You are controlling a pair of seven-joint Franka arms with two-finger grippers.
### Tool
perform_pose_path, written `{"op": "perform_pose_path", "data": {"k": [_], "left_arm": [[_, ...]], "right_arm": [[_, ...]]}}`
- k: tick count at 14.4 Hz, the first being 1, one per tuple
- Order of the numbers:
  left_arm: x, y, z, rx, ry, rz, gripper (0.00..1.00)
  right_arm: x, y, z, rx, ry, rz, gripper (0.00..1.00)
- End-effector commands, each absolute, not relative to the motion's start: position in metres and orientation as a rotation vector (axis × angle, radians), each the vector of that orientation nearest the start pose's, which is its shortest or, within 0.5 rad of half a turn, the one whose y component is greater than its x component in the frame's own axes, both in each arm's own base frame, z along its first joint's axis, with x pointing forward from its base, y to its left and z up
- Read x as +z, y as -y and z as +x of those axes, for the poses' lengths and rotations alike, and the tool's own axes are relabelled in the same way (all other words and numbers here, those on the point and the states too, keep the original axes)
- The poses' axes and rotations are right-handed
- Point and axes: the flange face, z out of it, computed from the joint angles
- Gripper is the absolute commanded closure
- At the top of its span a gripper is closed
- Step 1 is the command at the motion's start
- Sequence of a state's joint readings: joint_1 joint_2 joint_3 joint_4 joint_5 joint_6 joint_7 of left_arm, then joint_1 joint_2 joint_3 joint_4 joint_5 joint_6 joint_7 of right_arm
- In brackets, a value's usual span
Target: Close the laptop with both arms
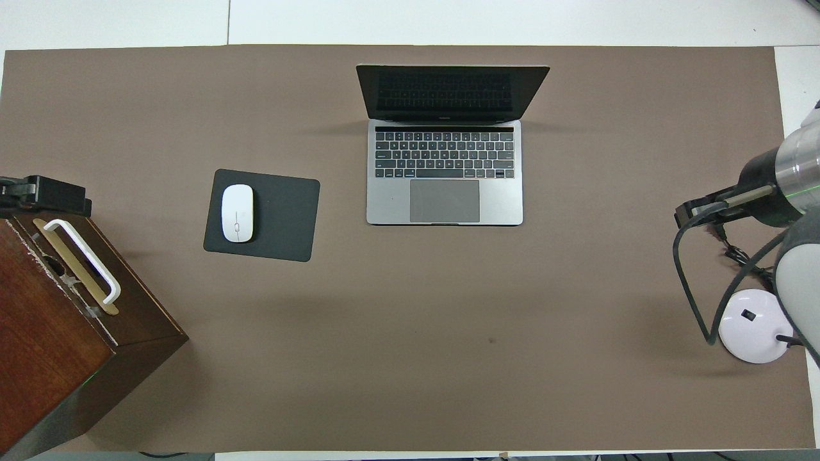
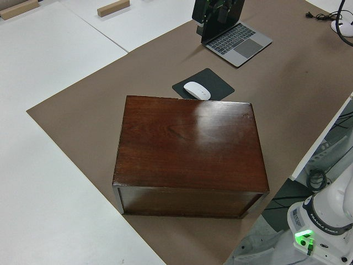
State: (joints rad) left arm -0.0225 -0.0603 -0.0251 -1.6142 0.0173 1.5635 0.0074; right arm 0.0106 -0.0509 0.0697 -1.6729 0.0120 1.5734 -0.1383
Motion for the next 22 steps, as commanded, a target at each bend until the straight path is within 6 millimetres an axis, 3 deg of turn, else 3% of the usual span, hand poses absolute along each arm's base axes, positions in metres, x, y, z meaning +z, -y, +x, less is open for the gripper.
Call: {"op": "perform_pose_path", "data": {"k": [1, 6, 9, 10, 12, 13, 16, 18, 22], "left_arm": [[0.639, 0.019, 0.528, -0.015, -0.057, -3.128, 0.00], [0.641, 0.017, 0.527, -0.017, -0.052, -3.125, 0.00], [0.642, 0.017, 0.525, -0.022, 0.007, -3.126, 0.00], [0.642, 0.021, 0.525, -0.037, 0.012, -3.126, 0.14], [0.640, 0.027, 0.525, -0.038, 0.027, -3.126, 0.93], [0.638, 0.026, 0.526, -0.047, 0.029, -3.126, 1.00], [0.638, 0.028, 0.530, -0.099, 0.050, -3.133, 1.00], [0.642, 0.030, 0.536, -0.180, 0.156, -3.144, 1.00], [0.639, 0.032, 0.545, -0.289, 0.211, -3.238, 1.00]], "right_arm": [[0.611, -0.043, 0.532, 0.050, 0.409, -3.105, 1.00], [0.615, -0.047, 0.537, 0.002, 0.474, -3.101, 1.00], [0.624, -0.041, 0.546, -0.033, 0.746, -3.097, 1.00], [0.625, -0.040, 0.547, -0.037, 0.813, -3.088, 1.00], [0.627, -0.037, 0.550, -0.077, 0.883, -3.078, 1.00], [0.625, -0.036, 0.552, -0.078, 0.900, -3.079, 1.00], [0.617, -0.046, 0.560, -0.048, 1.020, -3.042, 1.00], [0.613, -0.047, 0.564, -0.059, 1.046, -3.035, 1.00], [0.616, -0.054, 0.571, -0.125, 1.212, -2.996, 1.00]]}}
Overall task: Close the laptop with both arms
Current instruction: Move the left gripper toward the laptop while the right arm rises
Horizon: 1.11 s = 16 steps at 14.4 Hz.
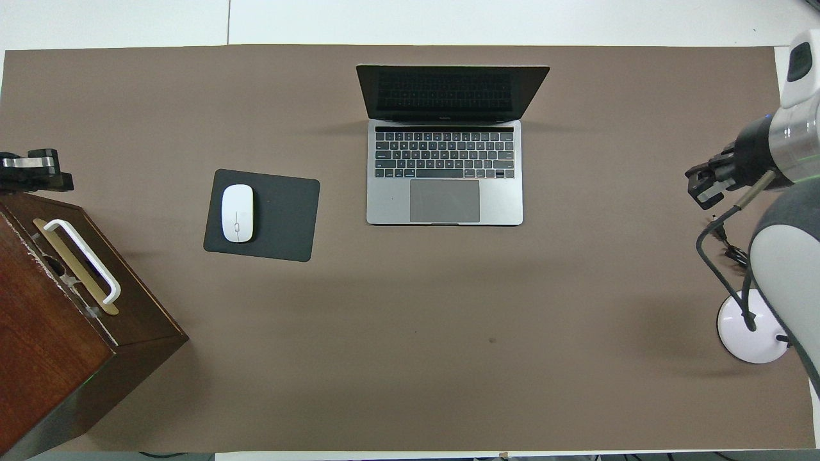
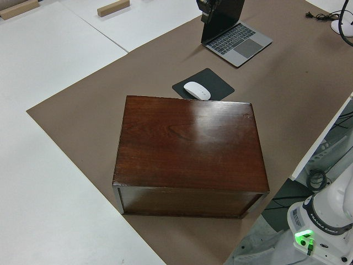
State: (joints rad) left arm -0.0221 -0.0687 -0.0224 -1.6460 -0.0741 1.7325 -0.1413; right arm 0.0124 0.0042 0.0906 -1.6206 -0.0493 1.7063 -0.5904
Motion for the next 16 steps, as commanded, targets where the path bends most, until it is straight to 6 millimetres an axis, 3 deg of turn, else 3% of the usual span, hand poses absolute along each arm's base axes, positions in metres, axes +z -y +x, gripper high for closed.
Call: {"op": "perform_pose_path", "data": {"k": [1, 5, 8, 10, 12, 16], "left_arm": [[0.641, 0.037, 0.547, -0.324, 0.188, -3.239, 1.00], [0.615, 0.049, 0.538, -0.328, 0.100, -3.244, 1.00], [0.576, 0.089, 0.506, -0.473, -0.120, -3.230, 1.00], [0.545, 0.113, 0.481, -0.588, -0.202, -3.217, 1.00], [0.527, 0.132, 0.463, -0.613, -0.279, -3.214, 1.00], [0.484, 0.184, 0.427, -0.775, -0.472, -3.191, 1.00]], "right_arm": [[0.609, -0.053, 0.576, -0.104, 1.253, -2.978, 1.00], [0.610, -0.050, 0.615, -0.134, 1.404, -2.941, 1.00], [0.609, -0.055, 0.633, -0.148, 1.530, -2.899, 1.00], [0.606, -0.075, 0.646, -0.153, 1.662, -2.864, 1.00], [0.608, -0.091, 0.665, -0.174, 1.777, -2.842, 1.00], [0.582, -0.106, 0.697, -0.217, 1.796, -2.806, 1.00]]}}
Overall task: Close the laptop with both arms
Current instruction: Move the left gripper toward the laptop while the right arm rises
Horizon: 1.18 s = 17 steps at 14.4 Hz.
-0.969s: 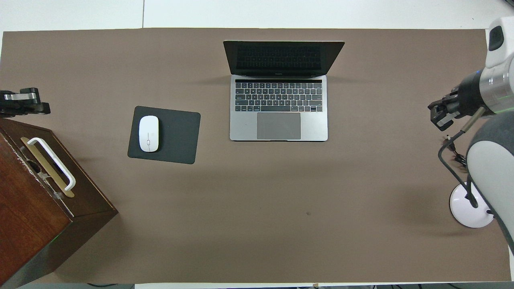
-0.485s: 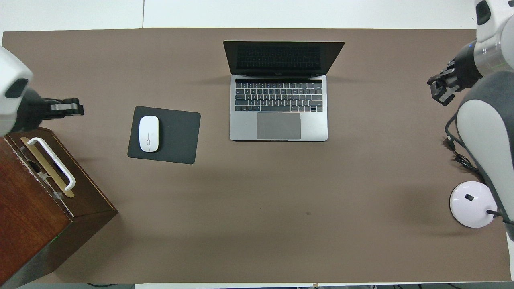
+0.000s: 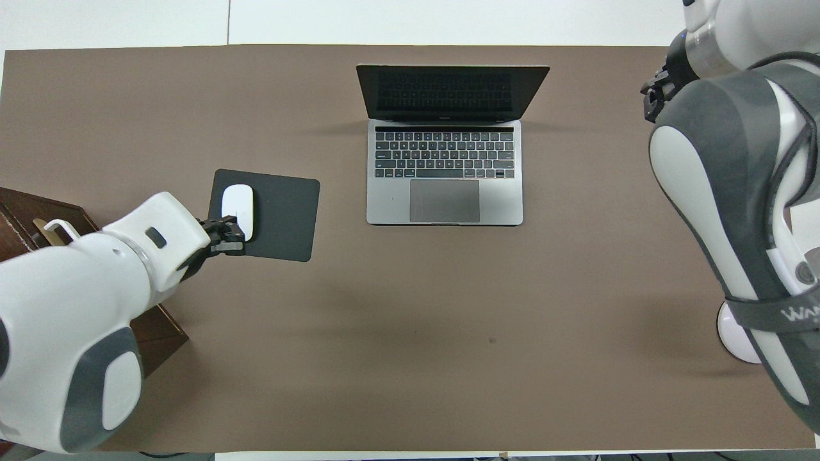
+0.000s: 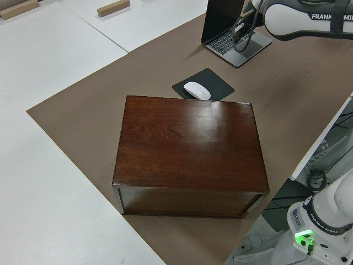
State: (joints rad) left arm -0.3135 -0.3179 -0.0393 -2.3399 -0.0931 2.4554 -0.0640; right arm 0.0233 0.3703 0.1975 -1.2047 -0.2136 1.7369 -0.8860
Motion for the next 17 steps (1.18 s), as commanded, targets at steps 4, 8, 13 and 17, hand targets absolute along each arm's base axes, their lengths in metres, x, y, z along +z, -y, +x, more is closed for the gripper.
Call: {"op": "perform_pose_path", "data": {"k": [4, 8, 13, 17], "left_arm": [[0.446, 0.222, 0.403, -0.948, -0.615, -3.160, 1.00], [0.402, 0.253, 0.404, -1.055, -0.697, -3.133, 1.00], [0.366, 0.271, 0.413, -1.193, -0.715, -3.100, 1.00], [0.366, 0.291, 0.432, -1.271, -0.749, -3.075, 1.00]], "right_arm": [[0.570, -0.125, 0.718, -0.266, 1.837, -2.792, 1.00], [0.573, -0.154, 0.720, -0.343, 1.939, -2.786, 1.00], [0.578, -0.205, 0.711, -0.395, 2.144, -2.762, 1.00], [0.554, -0.212, 0.727, -0.532, 2.160, -2.741, 1.00]]}}
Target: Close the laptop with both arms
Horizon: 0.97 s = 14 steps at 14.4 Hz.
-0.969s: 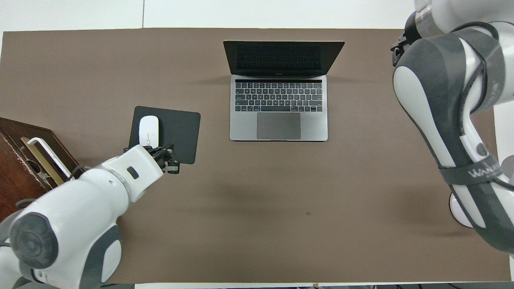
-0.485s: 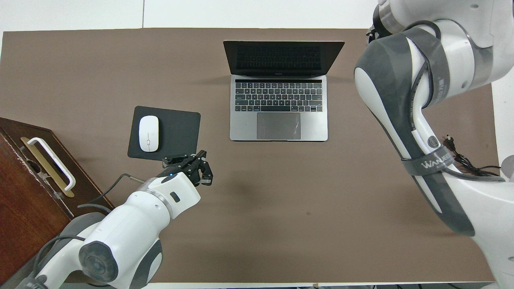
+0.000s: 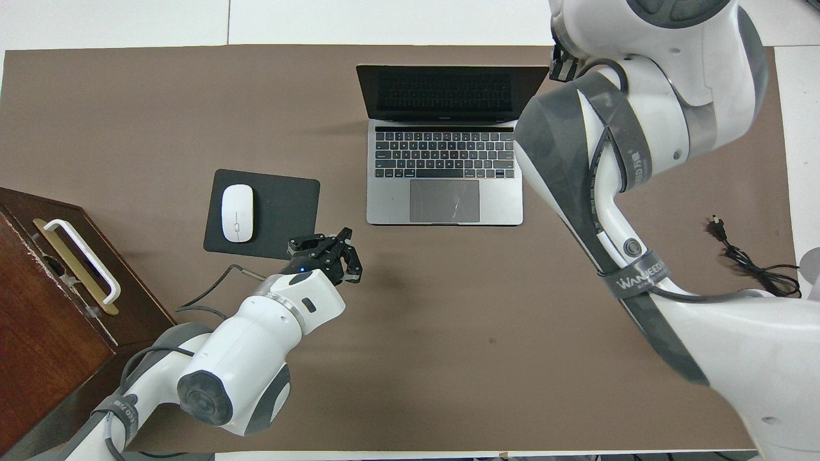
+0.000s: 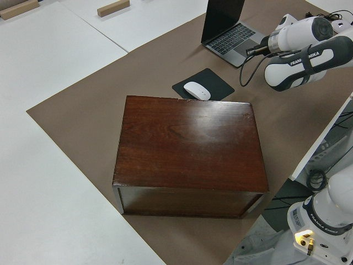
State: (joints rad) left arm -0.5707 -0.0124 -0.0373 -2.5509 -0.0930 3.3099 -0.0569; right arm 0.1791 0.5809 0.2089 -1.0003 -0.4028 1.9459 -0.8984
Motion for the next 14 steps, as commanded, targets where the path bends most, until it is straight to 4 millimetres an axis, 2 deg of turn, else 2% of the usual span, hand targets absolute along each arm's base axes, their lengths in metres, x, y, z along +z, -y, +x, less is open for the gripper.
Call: {"op": "perform_pose_path", "data": {"k": [1, 4, 6, 8, 11, 14], "left_arm": [[0.365, 0.296, 0.437, -1.301, -0.758, -3.064, 1.00], [0.339, 0.299, 0.444, -1.375, -0.757, -3.033, 1.00], [0.331, 0.304, 0.449, -1.380, -0.771, -3.025, 1.00], [0.326, 0.314, 0.461, -1.390, -0.774, -3.023, 1.00], [0.317, 0.321, 0.465, -1.375, -0.785, -3.027, 1.00], [0.294, 0.328, 0.475, -1.335, -0.784, -3.038, 1.00]], "right_arm": [[0.543, -0.215, 0.732, -0.537, 2.163, -2.734, 1.00], [0.517, -0.230, 0.742, -0.601, 2.206, -2.696, 1.00], [0.510, -0.260, 0.733, -0.584, 2.297, -2.644, 1.00], [0.508, -0.262, 0.732, -0.566, 2.325, -2.644, 1.00], [0.502, -0.263, 0.735, -0.579, 2.322, -2.639, 1.00], [0.491, -0.258, 0.743, -0.616, 2.314, -2.635, 1.00]]}}
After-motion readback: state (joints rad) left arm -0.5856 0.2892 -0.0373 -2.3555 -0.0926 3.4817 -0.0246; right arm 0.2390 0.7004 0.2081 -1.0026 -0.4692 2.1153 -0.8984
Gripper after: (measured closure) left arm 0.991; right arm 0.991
